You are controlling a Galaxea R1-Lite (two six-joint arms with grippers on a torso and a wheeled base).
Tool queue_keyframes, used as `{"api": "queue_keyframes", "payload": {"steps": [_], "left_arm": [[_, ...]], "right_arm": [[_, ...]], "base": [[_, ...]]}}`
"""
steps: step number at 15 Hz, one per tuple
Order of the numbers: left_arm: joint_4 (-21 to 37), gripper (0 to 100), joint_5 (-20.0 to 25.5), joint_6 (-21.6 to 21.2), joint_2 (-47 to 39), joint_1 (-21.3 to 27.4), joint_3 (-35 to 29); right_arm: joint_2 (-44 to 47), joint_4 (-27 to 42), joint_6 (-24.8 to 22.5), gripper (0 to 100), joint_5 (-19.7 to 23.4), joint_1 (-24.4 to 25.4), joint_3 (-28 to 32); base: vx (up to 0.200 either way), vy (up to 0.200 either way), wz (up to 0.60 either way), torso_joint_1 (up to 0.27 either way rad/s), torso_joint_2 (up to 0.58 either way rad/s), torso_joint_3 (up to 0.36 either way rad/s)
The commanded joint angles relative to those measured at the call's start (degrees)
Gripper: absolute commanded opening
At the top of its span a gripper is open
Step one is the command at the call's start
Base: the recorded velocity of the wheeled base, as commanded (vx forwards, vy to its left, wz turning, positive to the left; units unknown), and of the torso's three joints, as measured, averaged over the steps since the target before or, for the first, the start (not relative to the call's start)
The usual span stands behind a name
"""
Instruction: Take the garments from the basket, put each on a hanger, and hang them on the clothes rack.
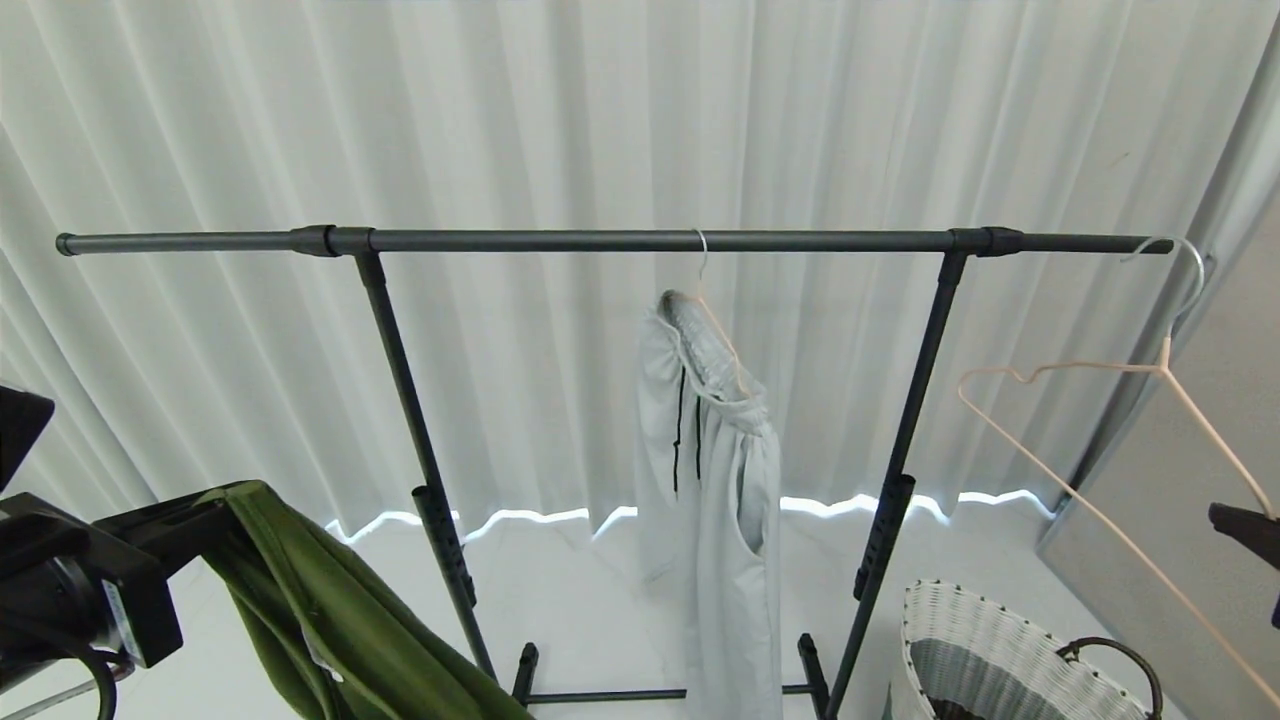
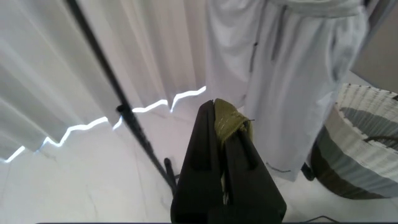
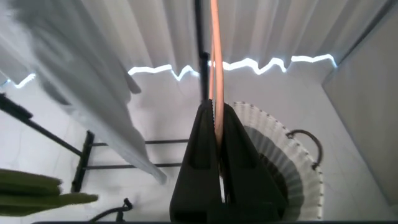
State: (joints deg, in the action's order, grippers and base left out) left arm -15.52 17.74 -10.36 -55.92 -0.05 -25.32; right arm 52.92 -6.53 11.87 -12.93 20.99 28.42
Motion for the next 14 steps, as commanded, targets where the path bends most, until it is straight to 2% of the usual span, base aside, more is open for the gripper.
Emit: {"api": "queue_keyframes", "payload": {"steps": [1, 2, 6, 8, 10, 12, 14], "left_arm": [[0.0, 0, 0.0, 0.0, 0.0, 0.0, 0.1], [0.0, 0, 0.0, 0.1, 0.0, 0.0, 0.1], [0.0, 0, 0.1, -0.4, -0.1, 0.0, 0.8], [0.0, 0, 0.0, -3.6, -0.1, 0.0, 1.8], [0.0, 0, 0.1, -4.9, -0.1, 0.0, 2.1], [0.0, 0, 0.1, -4.9, -0.1, 0.0, 1.9], [0.0, 0, 0.1, -5.0, -0.2, 0.9, 2.6]], "right_arm": [[0.1, -0.1, 0.0, 0, 0.0, 0.0, 0.1], [0.0, -0.3, 0.0, 0, 0.1, 0.0, 0.0], [-0.8, -0.7, -0.1, 0, 2.7, 0.0, -0.3], [-0.9, -1.6, -0.1, 0, 3.1, 0.1, -0.9], [-1.3, -5.0, -0.1, 0, 4.6, 0.6, -1.0], [-3.2, -7.4, -0.1, 0, 9.1, 0.6, -0.7], [-5.7, -8.9, -0.1, 0, 18.3, 1.6, -0.6]], "base": [[0.000, 0.200, 0.00, 0.007, 0.01, -0.007], [0.000, 0.200, 0.00, -0.002, 0.01, -0.002], [0.000, 0.000, 0.00, 0.000, 0.00, 0.000], [0.000, 0.000, 0.00, 0.000, 0.00, 0.000], [0.000, 0.000, 0.00, 0.000, 0.00, 0.000], [0.000, 0.000, 0.00, 0.000, 0.00, 0.000], [0.000, 0.000, 0.00, 0.000, 0.00, 0.000]]}}
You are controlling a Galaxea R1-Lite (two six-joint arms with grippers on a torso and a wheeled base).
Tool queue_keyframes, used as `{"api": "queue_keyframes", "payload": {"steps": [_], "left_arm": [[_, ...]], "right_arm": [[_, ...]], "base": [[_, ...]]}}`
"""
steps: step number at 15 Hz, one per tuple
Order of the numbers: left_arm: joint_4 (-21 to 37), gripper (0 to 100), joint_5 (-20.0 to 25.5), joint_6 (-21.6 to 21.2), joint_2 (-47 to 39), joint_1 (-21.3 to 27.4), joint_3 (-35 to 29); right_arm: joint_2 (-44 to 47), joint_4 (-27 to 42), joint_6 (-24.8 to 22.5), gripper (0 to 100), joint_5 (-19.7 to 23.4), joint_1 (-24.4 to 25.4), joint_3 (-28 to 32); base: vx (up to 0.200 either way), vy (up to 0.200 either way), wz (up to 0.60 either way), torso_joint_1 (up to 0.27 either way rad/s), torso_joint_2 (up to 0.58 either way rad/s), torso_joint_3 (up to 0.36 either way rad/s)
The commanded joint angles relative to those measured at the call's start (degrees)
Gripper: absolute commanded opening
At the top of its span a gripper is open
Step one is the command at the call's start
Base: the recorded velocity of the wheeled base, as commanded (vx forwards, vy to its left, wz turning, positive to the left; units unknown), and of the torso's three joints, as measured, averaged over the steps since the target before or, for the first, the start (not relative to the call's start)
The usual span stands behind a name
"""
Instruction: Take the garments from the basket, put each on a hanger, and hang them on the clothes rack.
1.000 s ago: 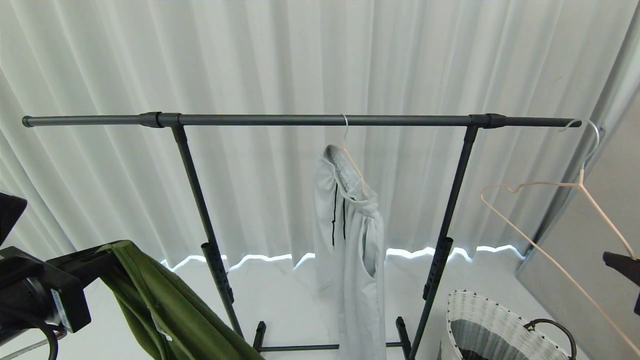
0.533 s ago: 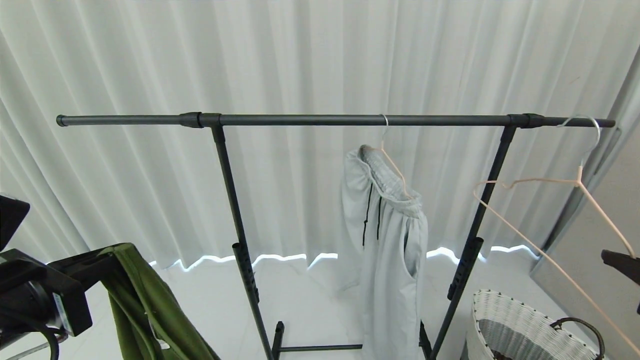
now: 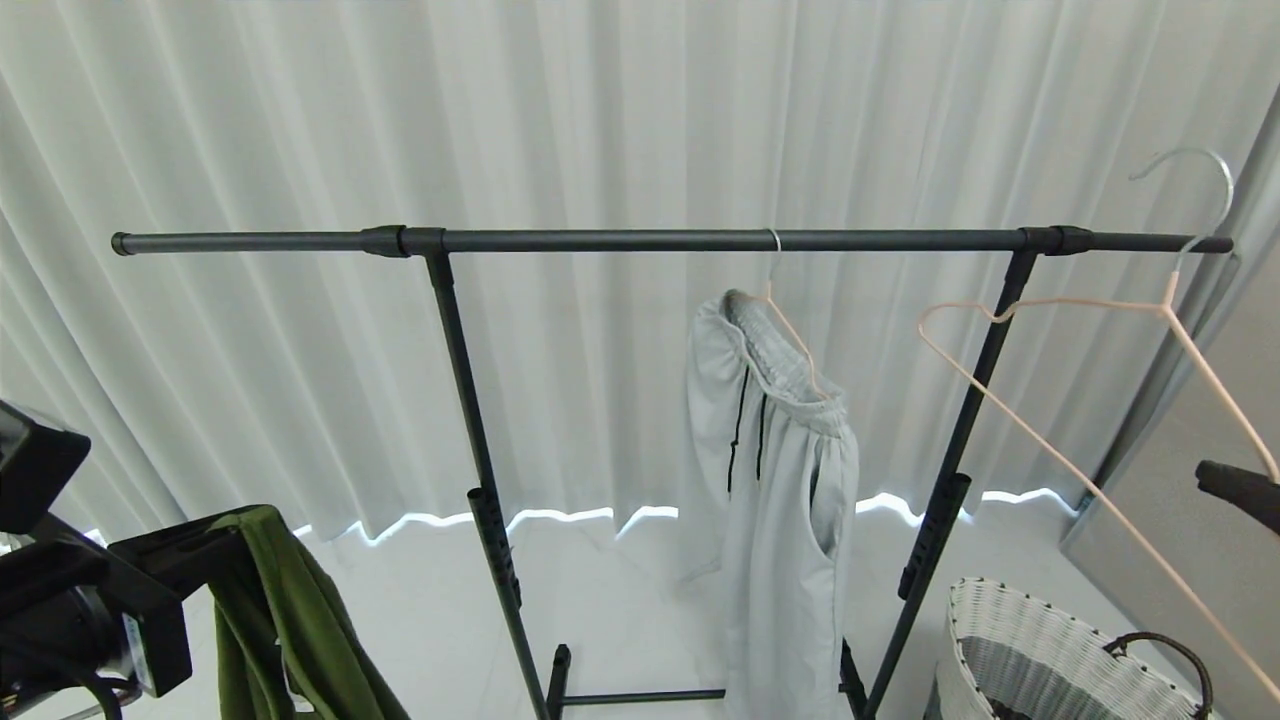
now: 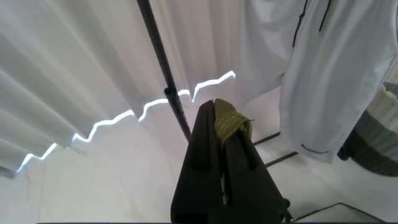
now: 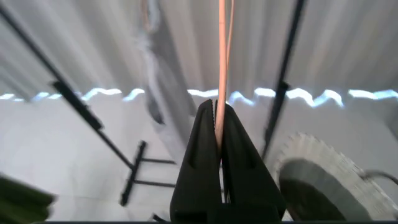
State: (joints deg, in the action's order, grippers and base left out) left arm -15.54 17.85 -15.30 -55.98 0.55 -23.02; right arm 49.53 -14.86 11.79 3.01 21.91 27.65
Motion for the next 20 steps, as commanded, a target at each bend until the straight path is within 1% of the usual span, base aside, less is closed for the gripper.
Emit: {"api": "queue_keyframes", "payload": {"steps": [1, 2, 3, 4, 6, 7, 9, 10, 11, 12, 13, 14, 15, 17, 18, 19, 20], "left_arm": [[0.0, 0, 0.0, 0.3, -0.3, 0.6, 0.0], [0.0, 0, -0.1, 0.4, 0.0, 0.6, -1.2], [0.0, 0, -0.3, 0.3, 0.0, 0.6, -2.8], [0.0, 0, -0.9, 0.3, -0.3, 0.6, -4.7], [0.0, 0, -3.3, -0.2, -0.5, 0.8, -6.4], [0.0, 0, -5.1, -0.1, -0.4, 0.8, -6.9], [0.1, 0, -12.2, -0.1, -0.4, 0.6, -9.8], [0.1, 0, -13.7, -0.1, -0.5, 0.6, -11.1], [0.2, 0, -14.1, -0.3, -0.6, 0.7, -11.7], [0.3, 0, -14.2, -1.3, -1.0, 0.8, -12.7], [0.3, 0, -14.4, -3.9, -2.0, 0.8, -13.7], [0.3, 0, -15.0, -4.6, -3.0, 0.8, -14.7], [0.3, 0, -15.3, -4.6, -4.3, 1.5, -15.7], [0.3, 0, -15.3, -4.2, -7.5, 5.1, -17.3], [0.3, 0, -15.6, -4.0, -9.2, 7.6, -18.2], [0.3, 0, -17.0, -4.0, -10.8, 10.0, -19.3], [0.3, 0, -20.6, -4.0, -12.8, 13.3, -20.6]], "right_arm": [[-2.9, -0.6, 0.0, 0, 6.9, 1.0, 0.3], [-2.6, -0.7, 0.0, 0, 10.8, 1.3, 0.4], [-2.1, -0.9, 0.0, 0, 13.2, 1.7, 0.7], [-1.1, -1.0, 0.0, 0, 14.7, 2.8, 1.6], [1.0, -1.0, -0.5, 0, 15.4, 5.7, 2.6], [1.9, -1.0, -1.9, 0, 15.7, 6.2, 2.5], [4.2, -1.1, -9.5, 0, 17.9, 6.6, 2.4], [6.1, -2.2, -12.3, 0, 17.7, 7.5, 2.8], [7.2, -3.5, -13.4, 0, 17.6, 8.2, 2.7], [9.4, -6.1, -14.6, 0, 18.0, 8.6, 2.5], [11.1, -8.0, -14.7, 0, 18.4, 8.7, 3.1], [11.6, -8.5, -14.9, 0, 18.5, 8.9, 4.0], [11.7, -8.5, -15.2, 0, 18.6, 10.0, 4.3], [12.0, -8.4, -16.2, 0, 18.8, 13.7, 4.2], [12.9, -8.7, -16.4, 0, 18.6, 15.8, 3.9], [13.5, -8.7, -16.2, 0, 18.5, 17.6, 3.7], [14.0, -8.8, -16.1, 0, 18.5, 19.8, 3.2]], "base": [[0.000, 0.000, 0.00, 0.000, 0.00, 0.000], [0.000, 0.000, 0.00, 0.000, 0.00, 0.000], [0.000, 0.000, 0.00, 0.000, 0.00, 0.000], [0.000, 0.000, 0.00, 0.000, 0.00, 0.000], [0.000, 0.000, 0.00, 0.000, 0.00, 0.000], [0.000, 0.000, 0.00, 0.000, 0.00, 0.000], [0.000, 0.000, 0.00, 0.000, 0.00, 0.000], [0.000, 0.000, 0.00, 0.000, 0.00, 0.000], [0.000, 0.000, 0.00, 0.000, 0.00, 0.000], [0.000, 0.000, 0.00, 0.000, 0.00, 0.000], [0.000, 0.000, 0.00, 0.000, 0.00, 0.000], [0.000, 0.000, 0.00, 0.000, 0.00, 0.000], [0.000, 0.000, 0.00, 0.000, 0.00, 0.000], [0.000, 0.000, 0.00, 0.000, 0.00, 0.000], [0.000, 0.000, 0.00, 0.000, 0.00, 0.000], [0.000, 0.000, 0.00, 0.000, 0.00, 0.000], [0.000, 0.000, 0.00, 0.000, 0.00, 0.000]]}}
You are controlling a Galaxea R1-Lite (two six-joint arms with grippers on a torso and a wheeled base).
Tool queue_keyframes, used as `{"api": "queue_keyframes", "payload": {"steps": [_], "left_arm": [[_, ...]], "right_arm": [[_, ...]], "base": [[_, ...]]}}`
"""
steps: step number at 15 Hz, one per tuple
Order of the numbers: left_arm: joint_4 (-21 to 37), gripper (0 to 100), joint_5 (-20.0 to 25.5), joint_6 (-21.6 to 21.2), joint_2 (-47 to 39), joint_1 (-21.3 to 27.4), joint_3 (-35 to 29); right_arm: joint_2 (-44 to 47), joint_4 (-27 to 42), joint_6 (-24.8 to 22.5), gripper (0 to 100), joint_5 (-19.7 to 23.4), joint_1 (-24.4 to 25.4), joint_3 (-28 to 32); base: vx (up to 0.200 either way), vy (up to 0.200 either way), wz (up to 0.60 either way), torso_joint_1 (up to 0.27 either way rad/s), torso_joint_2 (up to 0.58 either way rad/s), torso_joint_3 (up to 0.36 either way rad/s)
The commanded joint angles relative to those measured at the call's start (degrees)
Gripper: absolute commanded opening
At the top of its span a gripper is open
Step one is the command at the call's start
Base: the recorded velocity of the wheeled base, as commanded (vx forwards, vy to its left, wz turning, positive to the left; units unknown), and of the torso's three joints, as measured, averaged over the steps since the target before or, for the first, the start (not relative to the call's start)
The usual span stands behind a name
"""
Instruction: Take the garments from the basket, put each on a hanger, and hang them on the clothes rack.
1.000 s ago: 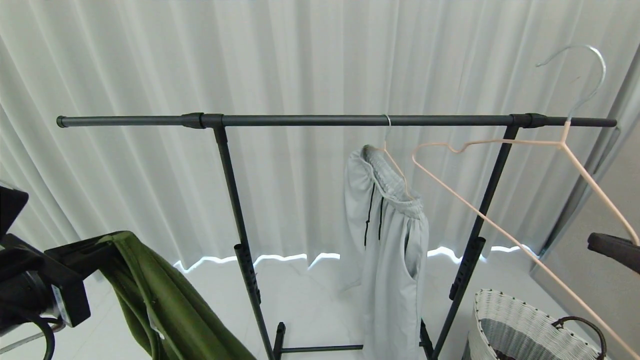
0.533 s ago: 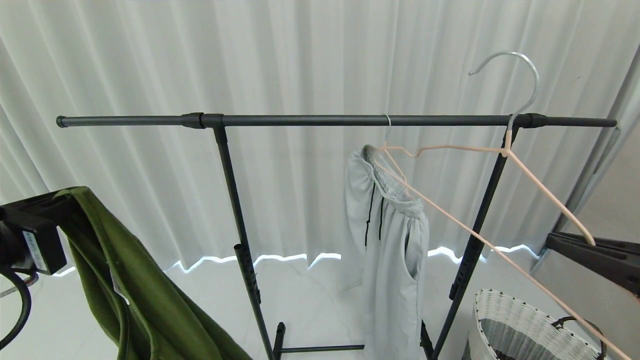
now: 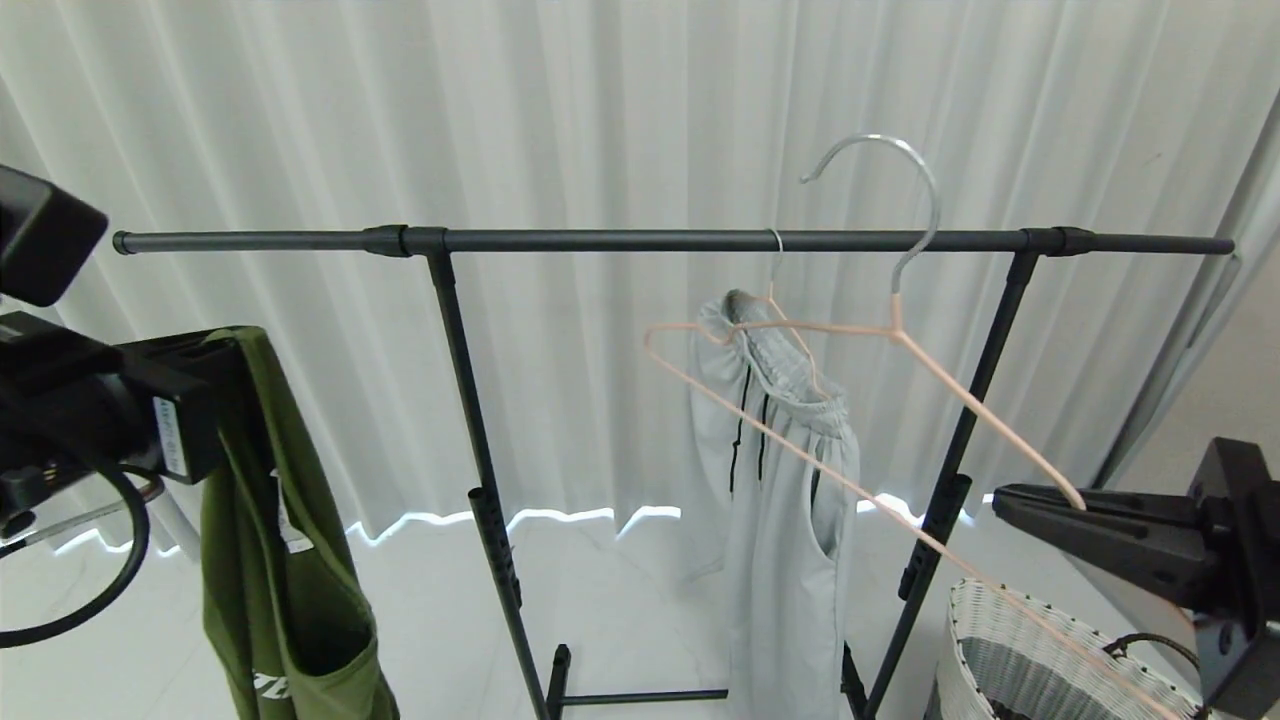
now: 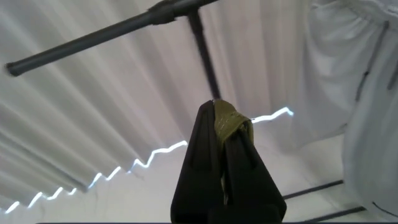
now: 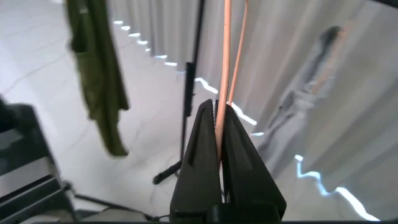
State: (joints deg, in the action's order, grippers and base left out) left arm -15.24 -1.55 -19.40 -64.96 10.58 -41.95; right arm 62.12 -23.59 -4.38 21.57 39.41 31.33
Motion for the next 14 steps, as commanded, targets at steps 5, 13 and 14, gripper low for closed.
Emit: {"api": "queue_keyframes", "payload": {"steps": [5, 13, 14], "left_arm": [[-0.1, 0, -11.6, 0.1, -9.9, 13.9, -7.8], [-0.1, 0, -17.3, 2.4, -17.7, 16.1, -14.5], [-0.1, 0, -18.6, 2.3, -18.0, 16.1, -15.3]], "right_arm": [[3.2, -1.7, 0.3, 0, 0.1, 12.2, -0.7], [8.2, -11.9, 0.4, 0, 0.1, 14.9, -2.9], [8.2, -11.9, 0.4, 0, 0.1, 14.9, -2.9]], "base": [[0.000, 0.000, 0.00, 0.000, 0.00, 0.000], [0.000, 0.000, 0.00, 0.000, 0.00, 0.000], [0.000, 0.000, 0.00, 0.000, 0.00, 0.000]]}}
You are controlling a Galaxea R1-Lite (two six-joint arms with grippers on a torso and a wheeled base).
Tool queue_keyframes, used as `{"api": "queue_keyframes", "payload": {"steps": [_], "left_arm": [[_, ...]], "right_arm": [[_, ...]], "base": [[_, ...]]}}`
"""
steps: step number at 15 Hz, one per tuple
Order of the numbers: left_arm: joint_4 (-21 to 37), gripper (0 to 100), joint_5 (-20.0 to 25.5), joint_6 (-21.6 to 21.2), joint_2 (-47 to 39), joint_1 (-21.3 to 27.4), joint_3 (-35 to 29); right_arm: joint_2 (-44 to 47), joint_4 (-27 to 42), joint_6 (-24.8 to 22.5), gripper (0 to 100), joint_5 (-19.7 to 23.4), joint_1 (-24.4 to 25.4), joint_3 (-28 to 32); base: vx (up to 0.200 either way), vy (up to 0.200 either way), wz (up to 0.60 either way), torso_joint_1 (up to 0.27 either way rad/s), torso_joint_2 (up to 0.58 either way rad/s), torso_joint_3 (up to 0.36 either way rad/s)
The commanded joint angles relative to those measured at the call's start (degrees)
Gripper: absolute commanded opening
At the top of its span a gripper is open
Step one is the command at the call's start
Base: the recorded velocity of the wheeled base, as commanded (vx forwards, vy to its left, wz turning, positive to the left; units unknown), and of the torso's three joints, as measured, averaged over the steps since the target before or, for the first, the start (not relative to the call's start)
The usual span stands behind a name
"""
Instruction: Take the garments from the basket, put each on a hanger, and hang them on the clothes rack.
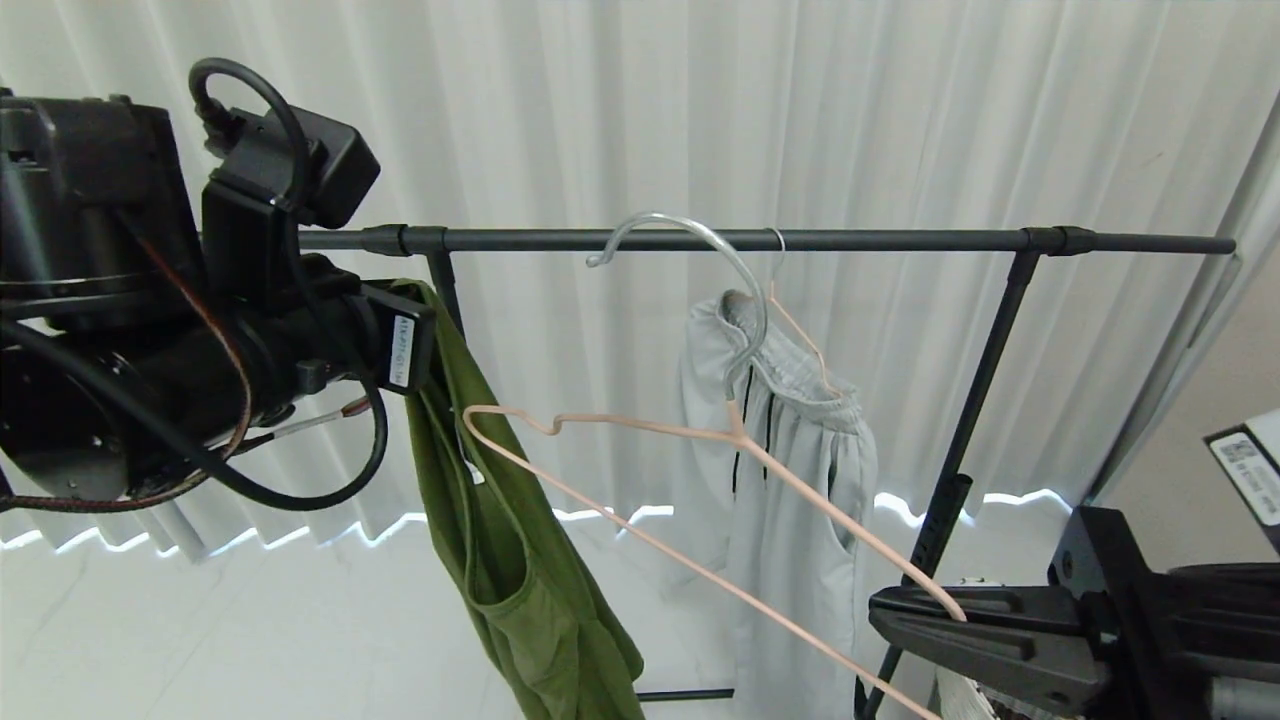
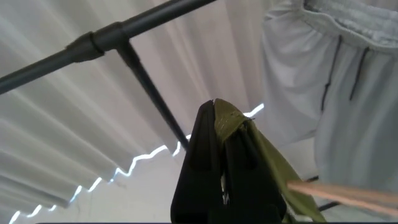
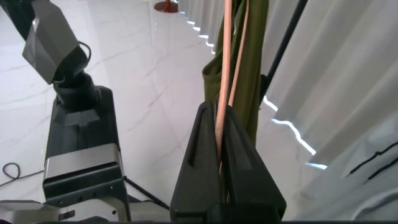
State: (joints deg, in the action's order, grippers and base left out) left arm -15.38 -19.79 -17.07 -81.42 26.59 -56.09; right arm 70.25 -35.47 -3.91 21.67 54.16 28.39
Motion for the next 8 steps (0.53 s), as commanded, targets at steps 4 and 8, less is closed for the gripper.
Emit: {"api": "queue_keyframes", "payload": {"steps": [4, 8], "left_arm": [[0.0, 0, -0.7, 0.0, -1.3, 2.0, -0.9], [0.0, 0, -0.9, 0.1, -1.2, 2.2, -0.7]], "right_arm": [[0.6, -1.1, 0.0, 0, 0.1, 0.2, 1.1], [0.6, -1.4, 0.0, 0, 0.0, 0.7, 1.3]], "base": [[0.000, 0.000, 0.00, 0.000, 0.00, 0.000], [0.000, 0.000, 0.00, 0.000, 0.00, 0.000]]}}
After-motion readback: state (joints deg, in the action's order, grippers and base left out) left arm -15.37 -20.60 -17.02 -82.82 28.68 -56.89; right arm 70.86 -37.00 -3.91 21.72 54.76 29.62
